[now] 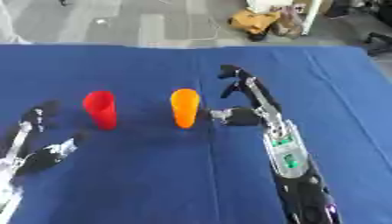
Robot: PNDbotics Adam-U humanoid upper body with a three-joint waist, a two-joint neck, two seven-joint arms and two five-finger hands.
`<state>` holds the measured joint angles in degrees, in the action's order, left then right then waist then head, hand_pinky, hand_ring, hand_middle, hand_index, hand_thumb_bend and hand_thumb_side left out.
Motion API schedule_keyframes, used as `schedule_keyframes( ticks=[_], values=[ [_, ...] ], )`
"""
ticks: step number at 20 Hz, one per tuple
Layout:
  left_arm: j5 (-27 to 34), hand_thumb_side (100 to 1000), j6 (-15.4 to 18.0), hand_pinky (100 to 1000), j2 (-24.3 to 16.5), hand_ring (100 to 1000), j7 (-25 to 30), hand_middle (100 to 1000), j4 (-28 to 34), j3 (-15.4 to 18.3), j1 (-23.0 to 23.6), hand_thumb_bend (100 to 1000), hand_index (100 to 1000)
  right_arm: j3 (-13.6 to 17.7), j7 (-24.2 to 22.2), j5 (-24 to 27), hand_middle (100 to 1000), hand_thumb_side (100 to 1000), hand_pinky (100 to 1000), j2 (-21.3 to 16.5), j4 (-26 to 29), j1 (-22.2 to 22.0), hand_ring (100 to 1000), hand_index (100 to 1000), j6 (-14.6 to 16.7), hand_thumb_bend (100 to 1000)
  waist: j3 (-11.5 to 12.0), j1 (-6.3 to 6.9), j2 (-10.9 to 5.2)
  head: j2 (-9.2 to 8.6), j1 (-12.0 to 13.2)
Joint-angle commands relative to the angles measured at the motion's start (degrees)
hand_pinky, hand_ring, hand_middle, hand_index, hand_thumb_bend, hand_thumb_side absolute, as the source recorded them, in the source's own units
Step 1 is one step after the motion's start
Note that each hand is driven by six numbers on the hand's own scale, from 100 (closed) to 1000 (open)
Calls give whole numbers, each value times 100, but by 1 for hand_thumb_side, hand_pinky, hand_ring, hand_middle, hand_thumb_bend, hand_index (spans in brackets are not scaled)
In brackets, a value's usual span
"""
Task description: Pour the contents of one cup into another cup.
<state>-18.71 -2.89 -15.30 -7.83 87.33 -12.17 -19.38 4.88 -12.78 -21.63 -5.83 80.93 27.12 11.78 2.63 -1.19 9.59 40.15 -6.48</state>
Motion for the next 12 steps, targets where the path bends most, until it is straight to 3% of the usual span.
schedule_keyframes(
  ticks=[1, 12],
  values=[
    [18, 521, 54, 784, 24, 872, -184, 846, -282, -30, -238, 737, 910, 18, 31, 28, 743, 378, 769, -84, 62, 50, 536, 912, -1, 848, -15, 14, -65, -44, 2],
    [-11, 521, 346, 781, 175, 867, -467, 840, -1399, -5, -975, 730, 911, 8, 26, 39, 743, 387, 767, -64, 77, 60, 537, 912, 3, 842, -67, 15, -11, -57, 21]
  ],
)
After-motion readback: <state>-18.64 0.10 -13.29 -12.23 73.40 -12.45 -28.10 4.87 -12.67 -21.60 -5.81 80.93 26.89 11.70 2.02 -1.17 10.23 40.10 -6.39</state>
